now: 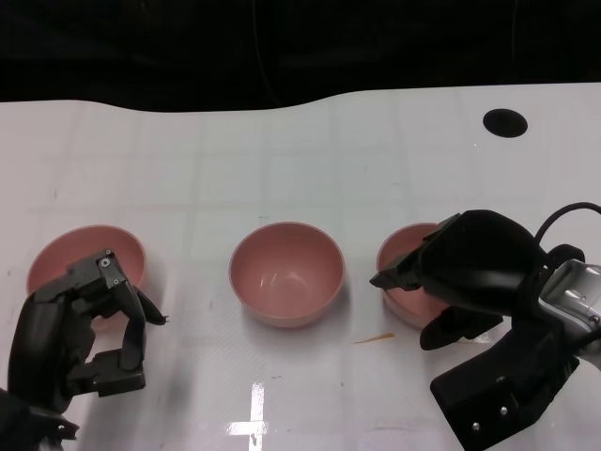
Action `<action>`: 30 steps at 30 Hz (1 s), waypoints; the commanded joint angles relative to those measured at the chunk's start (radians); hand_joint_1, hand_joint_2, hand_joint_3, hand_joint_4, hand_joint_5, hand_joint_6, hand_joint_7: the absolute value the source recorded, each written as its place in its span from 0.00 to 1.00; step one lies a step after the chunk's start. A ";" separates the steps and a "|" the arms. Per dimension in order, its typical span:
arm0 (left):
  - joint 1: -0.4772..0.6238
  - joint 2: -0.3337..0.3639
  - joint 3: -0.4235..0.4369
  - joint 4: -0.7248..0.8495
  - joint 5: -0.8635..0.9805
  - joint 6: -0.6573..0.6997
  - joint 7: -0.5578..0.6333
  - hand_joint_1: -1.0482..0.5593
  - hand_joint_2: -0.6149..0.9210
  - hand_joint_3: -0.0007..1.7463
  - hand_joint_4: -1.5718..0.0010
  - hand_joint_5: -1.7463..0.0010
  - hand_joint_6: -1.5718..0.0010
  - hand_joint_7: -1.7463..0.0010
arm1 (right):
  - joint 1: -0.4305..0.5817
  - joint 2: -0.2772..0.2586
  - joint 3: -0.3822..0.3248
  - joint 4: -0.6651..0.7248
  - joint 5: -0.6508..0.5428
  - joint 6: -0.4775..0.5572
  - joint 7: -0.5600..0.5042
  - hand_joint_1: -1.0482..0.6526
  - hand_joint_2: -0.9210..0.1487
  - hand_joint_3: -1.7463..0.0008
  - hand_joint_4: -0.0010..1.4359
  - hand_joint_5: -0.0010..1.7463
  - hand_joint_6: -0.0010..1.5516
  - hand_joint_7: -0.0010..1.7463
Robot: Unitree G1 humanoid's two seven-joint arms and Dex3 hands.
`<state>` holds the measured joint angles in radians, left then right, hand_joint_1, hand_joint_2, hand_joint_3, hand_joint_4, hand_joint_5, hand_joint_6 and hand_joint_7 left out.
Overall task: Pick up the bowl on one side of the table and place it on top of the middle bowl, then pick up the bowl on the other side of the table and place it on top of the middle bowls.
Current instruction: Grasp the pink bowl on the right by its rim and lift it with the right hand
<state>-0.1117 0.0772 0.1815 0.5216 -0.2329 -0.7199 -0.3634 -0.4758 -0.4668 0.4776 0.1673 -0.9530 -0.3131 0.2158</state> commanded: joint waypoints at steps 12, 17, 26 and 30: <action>-0.009 0.013 0.009 0.018 -0.024 -0.010 -0.030 0.73 0.72 0.90 0.36 0.00 0.47 0.00 | -0.010 -0.031 -0.030 -0.099 0.042 0.029 0.087 0.10 0.00 0.96 0.50 0.07 0.43 0.02; -0.004 0.013 0.006 0.009 -0.026 0.005 -0.025 0.72 0.72 0.90 0.36 0.00 0.47 0.00 | -0.005 -0.044 -0.039 -0.143 0.036 0.051 0.119 0.08 0.00 0.96 0.52 0.07 0.44 0.02; -0.007 0.009 0.009 0.011 -0.032 0.009 -0.024 0.72 0.72 0.89 0.35 0.00 0.48 0.00 | -0.002 -0.070 -0.074 -0.186 0.045 0.082 0.157 0.07 0.00 0.98 0.53 0.08 0.46 0.02; -0.001 0.015 0.006 -0.001 -0.034 0.026 -0.029 0.72 0.73 0.89 0.36 0.00 0.49 0.00 | 0.004 -0.088 -0.082 -0.202 0.035 0.093 0.166 0.06 0.00 0.99 0.51 0.07 0.46 0.02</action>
<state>-0.1145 0.0770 0.1822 0.5307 -0.2563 -0.7006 -0.3872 -0.4754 -0.5303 0.4175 -0.0214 -0.9198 -0.2299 0.3702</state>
